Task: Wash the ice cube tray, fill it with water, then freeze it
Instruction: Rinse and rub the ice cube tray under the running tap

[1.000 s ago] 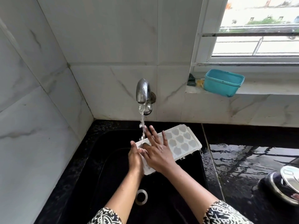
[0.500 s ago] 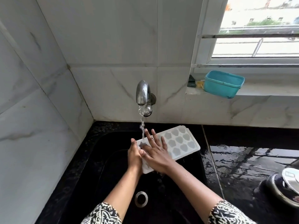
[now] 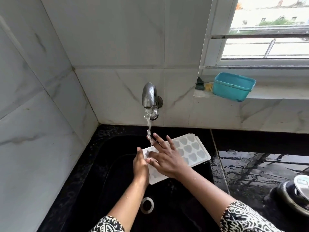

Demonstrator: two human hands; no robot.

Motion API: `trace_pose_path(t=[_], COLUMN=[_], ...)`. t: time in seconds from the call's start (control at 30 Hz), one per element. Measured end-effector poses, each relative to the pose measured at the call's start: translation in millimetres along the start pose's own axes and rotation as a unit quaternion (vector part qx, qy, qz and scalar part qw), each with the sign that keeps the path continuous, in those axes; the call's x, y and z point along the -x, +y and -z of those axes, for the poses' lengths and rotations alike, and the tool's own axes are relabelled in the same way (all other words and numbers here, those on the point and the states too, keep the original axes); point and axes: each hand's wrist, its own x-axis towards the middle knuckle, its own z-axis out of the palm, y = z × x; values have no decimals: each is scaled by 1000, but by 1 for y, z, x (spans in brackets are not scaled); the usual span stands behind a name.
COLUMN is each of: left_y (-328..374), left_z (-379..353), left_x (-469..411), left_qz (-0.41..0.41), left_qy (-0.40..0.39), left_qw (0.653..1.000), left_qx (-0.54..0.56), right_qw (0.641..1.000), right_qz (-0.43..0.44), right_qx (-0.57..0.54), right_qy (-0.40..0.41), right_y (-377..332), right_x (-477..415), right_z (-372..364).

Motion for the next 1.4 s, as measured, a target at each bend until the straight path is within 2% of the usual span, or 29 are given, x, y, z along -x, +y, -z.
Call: trace_pose_path(t=[0.07, 0.13, 0.2, 0.3, 0.33, 0.4, 0.43, 0.5, 0.57, 0.63, 0.73, 0.8, 0.93, 1.03, 1.13, 1.23, 1.3, 1.4], left_y=[-3, -3, -3, -1, -1, 1, -1, 1, -2, -1, 9, 13, 15, 14, 14, 19, 21, 22], left_z=[0, -1, -1, 2, 3, 0, 1, 1, 4, 6, 5, 6, 2, 2, 1, 0, 0, -2], left_x=[-1, -3, -5, 2, 2, 4, 3, 7, 0, -12, -19, -19, -10, -12, -15, -17, -16, -13], left_qz=[13, 25, 29, 43, 45, 11, 1, -4, -8, -13, -6, -13, 1, -5, 4, 8, 10, 28], left_qy=[5, 12, 5, -64, -62, -10, -12, -14, -23, -18, -6, 6, -15, -13, -16, 14, 12, 19], left_qw=[999, 998, 996, 993, 994, 1000, 1000, 1000, 1000, 1000, 1000, 1000, 1000, 1000, 1000, 1000, 1000, 999], left_qx=[36, 59, 79, 85, 71, -5, -8, 6, -7, -9, 3, 8, -6, 5, 17, 18, 17, 29], right_qw=[990, 977, 976, 973, 970, 972, 976, 995, 998, 998, 997, 992, 982, 981, 983, 981, 986, 997], right_qz=[-81, -128, -159, -228, -239, -205, -174, -91, -45, -21, -60, -118, -175, -157, -136, -134, -118, -76], right_qx=[-98, -144, -129, -25, -33, -104, -117, -39, 37, 58, 42, -12, -69, -96, -104, -115, -95, 9], right_qy=[-64, -87, -69, 24, 20, -37, -60, -2, 11, 26, 26, 35, 15, -54, -67, -79, -76, -10], right_y=[-8, -11, -22, -49, -51, -40, -30, -12, -7, -6, -9, -13, -19, -21, -31, -36, -30, -24], right_x=[-2, -2, -1, -6, -6, -2, 2, 5, 4, 4, 10, 12, 17, 21, 17, 13, 13, 12], right_z=[5, 9, -1, -19, -21, -18, -12, -2, -2, -7, -4, 3, 18, 15, 11, 11, 15, 14])
